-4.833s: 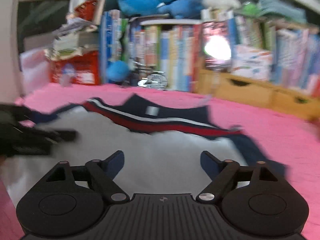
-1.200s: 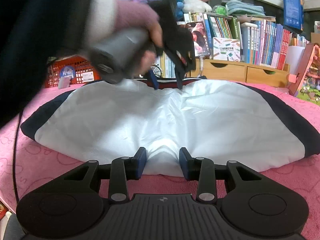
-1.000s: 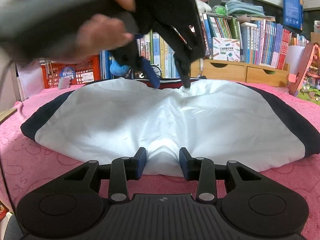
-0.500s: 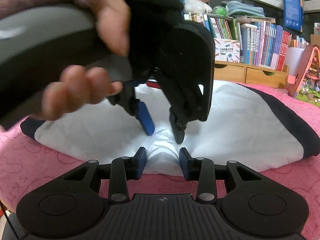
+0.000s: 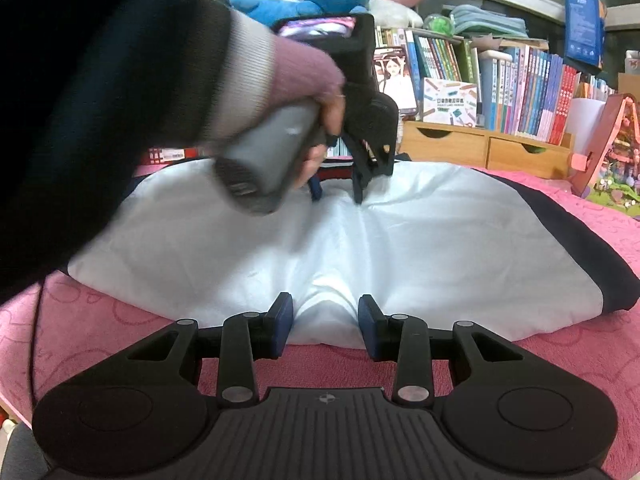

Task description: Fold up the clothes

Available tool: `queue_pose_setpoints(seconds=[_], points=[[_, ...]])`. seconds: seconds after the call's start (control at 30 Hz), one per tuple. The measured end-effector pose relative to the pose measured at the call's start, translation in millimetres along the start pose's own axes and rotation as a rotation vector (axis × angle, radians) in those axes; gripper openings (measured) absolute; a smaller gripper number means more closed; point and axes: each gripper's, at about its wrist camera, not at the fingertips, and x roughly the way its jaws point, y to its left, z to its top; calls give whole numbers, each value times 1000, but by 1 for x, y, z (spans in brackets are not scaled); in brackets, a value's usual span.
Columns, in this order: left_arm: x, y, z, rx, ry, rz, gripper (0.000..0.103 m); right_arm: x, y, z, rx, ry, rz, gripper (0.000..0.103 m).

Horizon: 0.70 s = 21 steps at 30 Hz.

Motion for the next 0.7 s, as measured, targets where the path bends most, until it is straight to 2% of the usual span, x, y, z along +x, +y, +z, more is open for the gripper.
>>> queue_pose_setpoints(seconds=[0.1,0.17,0.3,0.47,0.57,0.7], points=[[-3,-9,4,42,19,38,40,-1,0,0,3,0,6,37],[-15,-7,-2,62,1,24,40,-2,1,-1,4,-2,9,37],[-50,5,-23,62,29,-94,39,-5,2,-3,6,-6,13,37],[-106,5,-74,178,41,-174,40,-6,2,-3,8,-10,19,37],[-115,-1,-100,224,92,-190,40,-5,2,-3,7,-11,17,37],[-103,-8,-117,253,137,-175,40,-3,1,0,5,-12,15,37]])
